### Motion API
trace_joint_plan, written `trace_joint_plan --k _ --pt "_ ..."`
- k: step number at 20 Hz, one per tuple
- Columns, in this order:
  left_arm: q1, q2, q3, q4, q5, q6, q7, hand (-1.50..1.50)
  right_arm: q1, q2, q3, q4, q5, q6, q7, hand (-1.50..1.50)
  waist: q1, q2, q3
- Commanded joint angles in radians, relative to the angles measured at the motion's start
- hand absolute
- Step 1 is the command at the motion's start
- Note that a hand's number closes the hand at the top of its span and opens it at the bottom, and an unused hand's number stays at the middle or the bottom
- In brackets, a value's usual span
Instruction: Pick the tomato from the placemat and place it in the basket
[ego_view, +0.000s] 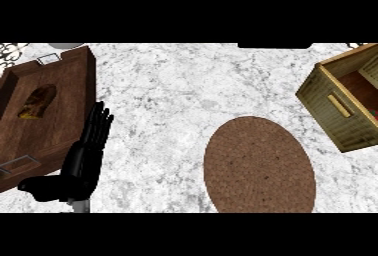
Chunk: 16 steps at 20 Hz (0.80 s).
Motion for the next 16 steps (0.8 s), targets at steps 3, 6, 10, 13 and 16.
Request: trace_joint_plan --k 3,6,10,13,16 --pt "-0.057 0.043 0.062 -0.007 -0.019 0.021 0.05 0.0 -0.026 -0.142 -0.074 0.121 -0.034 0.054 0.012 -1.5 0.003 0.011 -0.002" --pt "-0.077 0.027 0.054 0.024 -0.018 0.016 0.031 0.0 -0.035 -0.166 -0.112 0.19 -0.066 0.088 0.036 -1.5 0.005 0.015 -0.002" --pt "-0.052 0.016 0.048 -0.001 -0.013 0.022 0.035 0.0 -0.063 -0.224 -0.13 0.223 -0.09 0.201 0.053 -1.5 0.015 0.017 -0.001" --pt "-0.058 0.033 0.05 0.004 -0.007 0.004 0.041 0.0 -0.049 -0.264 -0.146 0.233 -0.11 0.29 0.016 -1.5 0.008 0.018 0.001" --pt "-0.043 0.025 0.048 0.005 -0.015 0.015 0.019 0.0 -0.03 -0.298 -0.162 0.243 -0.132 0.362 0.013 -1.5 0.001 0.018 0.003"
